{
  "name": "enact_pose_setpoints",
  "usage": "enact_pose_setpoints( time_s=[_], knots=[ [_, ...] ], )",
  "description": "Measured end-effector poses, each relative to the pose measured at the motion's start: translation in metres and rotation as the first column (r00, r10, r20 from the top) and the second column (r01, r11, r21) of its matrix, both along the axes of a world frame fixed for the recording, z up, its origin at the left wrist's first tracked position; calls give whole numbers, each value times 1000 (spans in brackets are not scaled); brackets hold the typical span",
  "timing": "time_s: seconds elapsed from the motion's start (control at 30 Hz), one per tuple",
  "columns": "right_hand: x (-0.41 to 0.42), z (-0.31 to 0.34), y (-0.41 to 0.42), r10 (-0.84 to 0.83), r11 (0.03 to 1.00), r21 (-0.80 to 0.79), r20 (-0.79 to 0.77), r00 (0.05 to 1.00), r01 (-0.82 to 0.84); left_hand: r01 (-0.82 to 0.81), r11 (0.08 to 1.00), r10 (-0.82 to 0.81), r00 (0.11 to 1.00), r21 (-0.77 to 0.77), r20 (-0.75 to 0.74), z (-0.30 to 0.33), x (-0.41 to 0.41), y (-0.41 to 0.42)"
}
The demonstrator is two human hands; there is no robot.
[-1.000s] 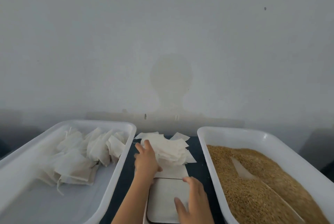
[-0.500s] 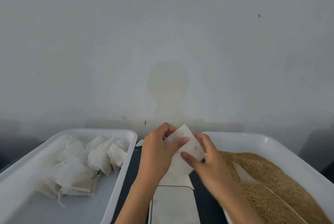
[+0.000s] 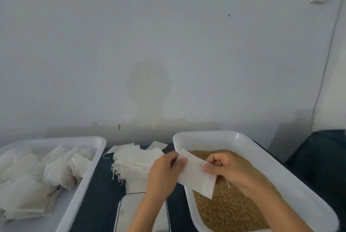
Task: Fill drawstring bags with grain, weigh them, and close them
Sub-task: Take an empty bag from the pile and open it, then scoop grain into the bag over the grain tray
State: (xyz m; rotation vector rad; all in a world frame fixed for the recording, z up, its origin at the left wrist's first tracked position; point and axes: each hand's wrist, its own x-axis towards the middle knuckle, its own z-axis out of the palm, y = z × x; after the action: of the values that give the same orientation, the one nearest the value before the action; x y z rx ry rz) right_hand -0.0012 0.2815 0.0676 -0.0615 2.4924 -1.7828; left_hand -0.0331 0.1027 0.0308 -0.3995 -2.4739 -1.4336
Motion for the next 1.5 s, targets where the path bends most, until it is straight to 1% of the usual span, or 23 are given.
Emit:
enact_pose_setpoints(
  time_s=[0.07,0.1,0.17,0.2,0.23,0.27,0.3,0.37,0.4,0.43,0.5,0.6,0.7,0.8,0.9,1.03,1.1,1.2,1.27,1.33,1.4,1.47,1.5],
  knots=[
    [-1,-4,10,-55,998,25,4,998,55,-77,992,76,997,-99,-12,-8,-4,7],
    [-2,-6,14,-84,996,32,3,996,84,-123,981,118,992,-151,-46,-10,-3,11],
    [-4,-8,18,-140,990,16,1,990,140,-174,961,136,974,-213,-181,-11,3,20],
    [-5,-9,19,-171,985,5,-7,985,171,-147,966,95,966,-212,-240,-11,6,26],
    [-6,-11,20,-199,980,-4,-23,980,199,-82,977,29,965,-198,-259,-10,9,32],
    [-7,-13,19,-221,975,-14,-38,975,221,16,987,-55,969,-160,-241,-8,12,38],
    [-8,-14,18,-234,972,-28,-48,971,233,131,985,-150,971,-112,-185,-6,16,44],
    [-11,-19,15,-244,969,-54,-55,968,241,333,943,-332,942,6,-49,-3,22,56],
    [-12,-21,14,-252,967,-52,-58,966,249,386,922,-386,923,31,-14,-3,24,61],
    [-13,-23,14,-263,964,-44,-61,963,261,407,913,-407,913,20,-7,-4,25,65],
    [-13,-28,14,-277,959,-78,-49,960,273,396,918,-397,918,-24,-25,-6,26,69],
    [-12,-34,16,-225,928,-294,54,973,231,372,928,-373,926,-35,-57,-10,22,68],
    [-12,-35,18,-98,890,-434,118,988,140,379,925,-378,925,21,-24,-10,18,64],
    [-12,-35,20,56,858,-513,102,993,5,410,899,-421,906,157,47,-8,13,58],
    [-12,-35,23,152,823,-561,68,986,-88,409,872,-442,894,268,73,-8,9,53],
    [-12,-37,24,177,796,-594,47,983,-114,383,798,-503,848,466,164,-7,7,49],
    [-12,-38,25,170,802,-585,37,985,-117,360,790,-500,847,497,180,-7,5,48],
    [-12,-38,22,129,850,-519,28,991,-96,317,842,-431,882,436,191,-11,3,48],
    [-12,-40,21,60,891,-453,34,998,-38,281,903,-340,930,324,141,-14,4,50],
    [-12,-43,20,-48,937,-344,44,998,60,218,962,-219,976,162,-16,-15,4,50],
    [-11,-45,21,-125,960,-246,39,991,130,176,984,-180,965,-38,-192,-14,4,49],
    [-11,-45,20,-129,963,-233,36,991,134,143,966,-201,939,-217,-277,-14,4,48],
    [-11,-44,19,-128,960,-249,33,991,132,138,955,-213,935,-264,-284,-15,5,48]
  ],
)
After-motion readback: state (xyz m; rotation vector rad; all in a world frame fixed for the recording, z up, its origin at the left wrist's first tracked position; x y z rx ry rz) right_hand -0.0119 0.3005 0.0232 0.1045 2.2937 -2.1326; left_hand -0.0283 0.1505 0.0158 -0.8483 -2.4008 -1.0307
